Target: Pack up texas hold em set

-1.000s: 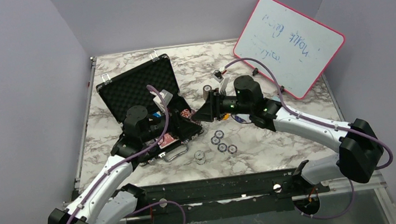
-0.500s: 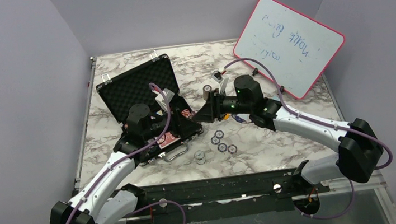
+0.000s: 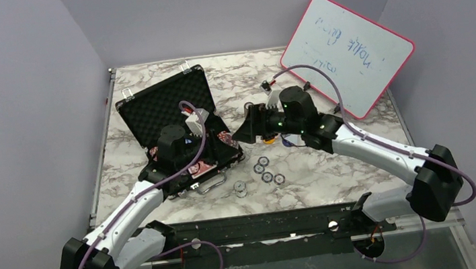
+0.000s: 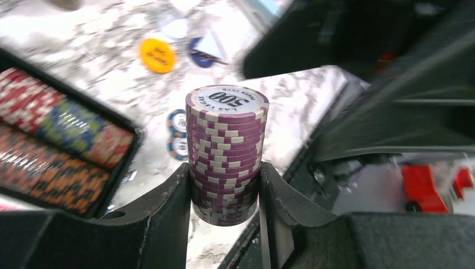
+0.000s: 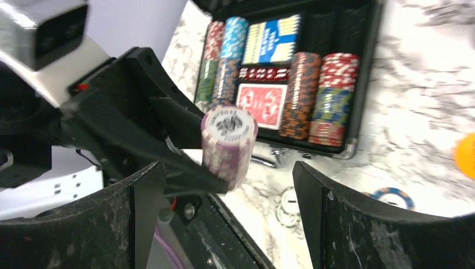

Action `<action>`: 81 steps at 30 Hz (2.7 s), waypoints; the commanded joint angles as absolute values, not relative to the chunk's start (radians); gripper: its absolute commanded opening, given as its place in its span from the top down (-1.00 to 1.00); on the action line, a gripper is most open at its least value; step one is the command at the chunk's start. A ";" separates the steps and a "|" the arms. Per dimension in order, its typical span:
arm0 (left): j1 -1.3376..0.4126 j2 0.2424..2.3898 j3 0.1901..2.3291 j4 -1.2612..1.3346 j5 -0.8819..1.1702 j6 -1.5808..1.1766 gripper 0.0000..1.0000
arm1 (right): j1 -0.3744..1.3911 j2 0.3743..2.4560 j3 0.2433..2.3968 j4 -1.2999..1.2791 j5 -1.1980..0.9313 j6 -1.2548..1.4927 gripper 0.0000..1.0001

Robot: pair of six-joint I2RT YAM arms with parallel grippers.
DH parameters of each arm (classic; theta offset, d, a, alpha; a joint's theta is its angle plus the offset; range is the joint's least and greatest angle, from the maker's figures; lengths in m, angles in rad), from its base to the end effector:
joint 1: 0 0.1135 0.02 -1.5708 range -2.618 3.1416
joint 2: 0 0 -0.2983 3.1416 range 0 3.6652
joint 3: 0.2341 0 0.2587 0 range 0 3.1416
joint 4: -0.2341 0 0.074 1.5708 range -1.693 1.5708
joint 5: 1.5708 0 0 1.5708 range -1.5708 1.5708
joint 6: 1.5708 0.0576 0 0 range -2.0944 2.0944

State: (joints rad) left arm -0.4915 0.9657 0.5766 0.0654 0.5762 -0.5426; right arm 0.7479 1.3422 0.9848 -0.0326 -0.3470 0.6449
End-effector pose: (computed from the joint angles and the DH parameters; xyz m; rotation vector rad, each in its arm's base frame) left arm 0.1808 -0.1324 0.2800 0.3741 2.0047 -1.2229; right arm 0.2269 0.2372 0.3235 -0.3614 2.1257 1.2085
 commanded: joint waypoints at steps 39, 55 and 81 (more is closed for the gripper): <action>-0.505 1.608 1.026 -0.121 -0.320 -0.943 1.00 | 0.747 0.943 0.836 -0.408 0.019 0.683 -0.67; -0.546 1.684 1.063 -0.141 -0.265 -0.949 0.58 | 0.747 0.951 0.826 -0.406 0.021 0.675 -0.67; -0.555 1.637 1.110 -0.254 -0.331 -0.882 -0.15 | 0.747 0.949 0.851 -0.412 0.043 0.655 -0.68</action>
